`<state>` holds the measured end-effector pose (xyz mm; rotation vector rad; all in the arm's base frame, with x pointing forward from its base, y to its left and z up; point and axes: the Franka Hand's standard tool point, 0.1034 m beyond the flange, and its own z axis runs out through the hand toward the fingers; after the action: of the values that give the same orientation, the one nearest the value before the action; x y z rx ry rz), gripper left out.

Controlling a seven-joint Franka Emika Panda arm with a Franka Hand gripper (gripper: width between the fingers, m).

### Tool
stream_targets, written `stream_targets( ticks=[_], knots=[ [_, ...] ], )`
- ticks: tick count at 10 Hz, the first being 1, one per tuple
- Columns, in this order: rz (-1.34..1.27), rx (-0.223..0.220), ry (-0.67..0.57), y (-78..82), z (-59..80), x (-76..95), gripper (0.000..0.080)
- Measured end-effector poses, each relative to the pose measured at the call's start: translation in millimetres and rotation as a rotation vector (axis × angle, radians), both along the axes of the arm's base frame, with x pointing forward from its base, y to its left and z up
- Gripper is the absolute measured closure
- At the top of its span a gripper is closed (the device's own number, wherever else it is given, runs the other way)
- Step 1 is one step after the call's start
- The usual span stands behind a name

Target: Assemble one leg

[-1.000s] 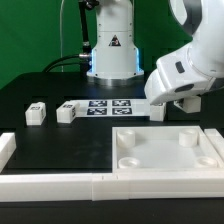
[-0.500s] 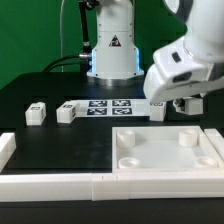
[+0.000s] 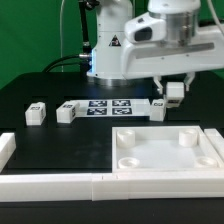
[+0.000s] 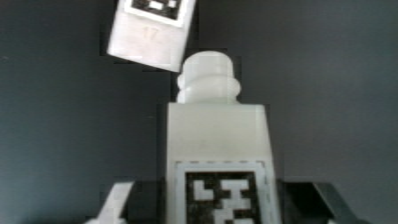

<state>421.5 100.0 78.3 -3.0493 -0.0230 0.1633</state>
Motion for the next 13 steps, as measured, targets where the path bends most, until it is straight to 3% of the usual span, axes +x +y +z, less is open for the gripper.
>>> stream_targets(
  ticks=[1, 2, 4, 5, 6, 8, 10, 11, 12, 13],
  knots=[
    [-0.002, 0.004, -0.142, 1.6, 0.6, 9.7, 0.0509],
    [0.000, 0.005, -0.241, 1.6, -1.0, 6.7, 0.0509],
    [0.021, 0.007, -0.340, 1.0, 0.2, 7.0, 0.0509],
    [0.071, 0.004, -0.313, -0.7, 7.4, 14.9, 0.0509],
    [0.086, 0.006, -0.340, -2.1, 17.8, 33.0, 0.0509],
    [0.101, 0.017, -0.328, 7.9, 32.3, 56.5, 0.0509],
    [0.101, 0.015, -0.330, 5.8, 28.6, 51.8, 0.0509],
    [0.107, 0.014, -0.364, 5.1, 31.0, 56.1, 0.0509],
    [0.159, 0.012, -0.312, 1.5, 36.4, 62.9, 0.0509],
    [0.168, 0.013, -0.395, 0.1, 52.7, 90.9, 0.0509]
  ],
)
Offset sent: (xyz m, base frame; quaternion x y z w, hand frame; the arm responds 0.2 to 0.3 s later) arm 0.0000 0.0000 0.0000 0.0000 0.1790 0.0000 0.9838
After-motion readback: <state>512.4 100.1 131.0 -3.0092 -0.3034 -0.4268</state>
